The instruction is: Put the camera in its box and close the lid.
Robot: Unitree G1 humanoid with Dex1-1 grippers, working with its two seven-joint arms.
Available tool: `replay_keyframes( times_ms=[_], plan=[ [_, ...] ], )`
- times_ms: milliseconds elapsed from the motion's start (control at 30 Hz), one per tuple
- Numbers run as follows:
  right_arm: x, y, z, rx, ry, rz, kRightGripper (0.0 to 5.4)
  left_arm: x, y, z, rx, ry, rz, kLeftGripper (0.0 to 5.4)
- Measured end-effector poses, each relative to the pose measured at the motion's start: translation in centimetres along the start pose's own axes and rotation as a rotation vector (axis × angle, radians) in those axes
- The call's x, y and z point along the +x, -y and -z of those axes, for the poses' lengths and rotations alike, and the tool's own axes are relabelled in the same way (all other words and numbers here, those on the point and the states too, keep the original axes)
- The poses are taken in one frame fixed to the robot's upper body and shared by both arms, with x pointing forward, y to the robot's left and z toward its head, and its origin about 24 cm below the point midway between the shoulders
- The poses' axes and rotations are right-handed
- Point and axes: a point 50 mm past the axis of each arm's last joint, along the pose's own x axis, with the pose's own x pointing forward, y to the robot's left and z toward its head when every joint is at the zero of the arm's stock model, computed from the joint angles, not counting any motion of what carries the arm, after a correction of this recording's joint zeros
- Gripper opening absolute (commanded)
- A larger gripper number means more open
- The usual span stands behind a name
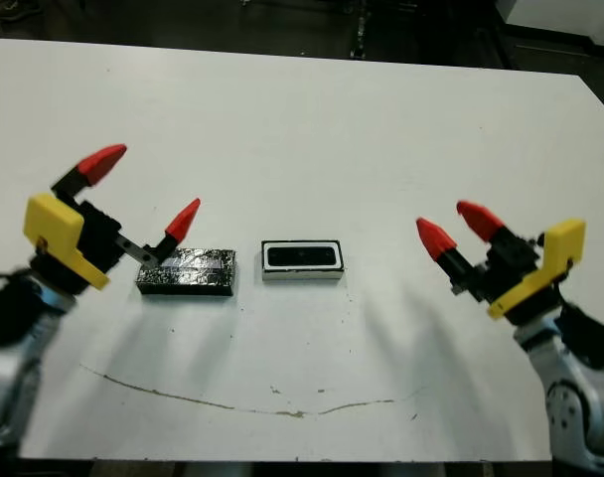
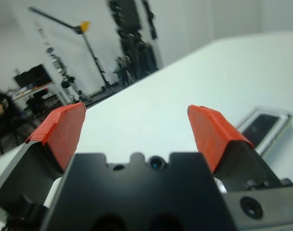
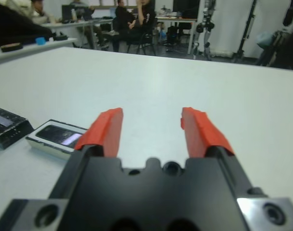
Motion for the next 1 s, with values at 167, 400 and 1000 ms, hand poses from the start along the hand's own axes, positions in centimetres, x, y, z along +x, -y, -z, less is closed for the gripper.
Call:
replay_keyframes(
  times_ms=[167,400,1000],
  plan=[
    [-0.4,-0.1,0.6,0.027,-0.009,0.039,1.97,1.1,-2.0,0.1,0.042,-0.087,0.275,5.4],
    [-0.3,-0.5,1.3,0.06,-0.014,0.058,0.85,3.1,-3.6,1.0,-0.067,-0.109,0.675,5.4],
    [0.2,-0.8,2.0,0.043,-0.017,0.072,0.02,5.4,-1.0,2.4,-0.168,-0.018,0.931,5.4]
  ],
)
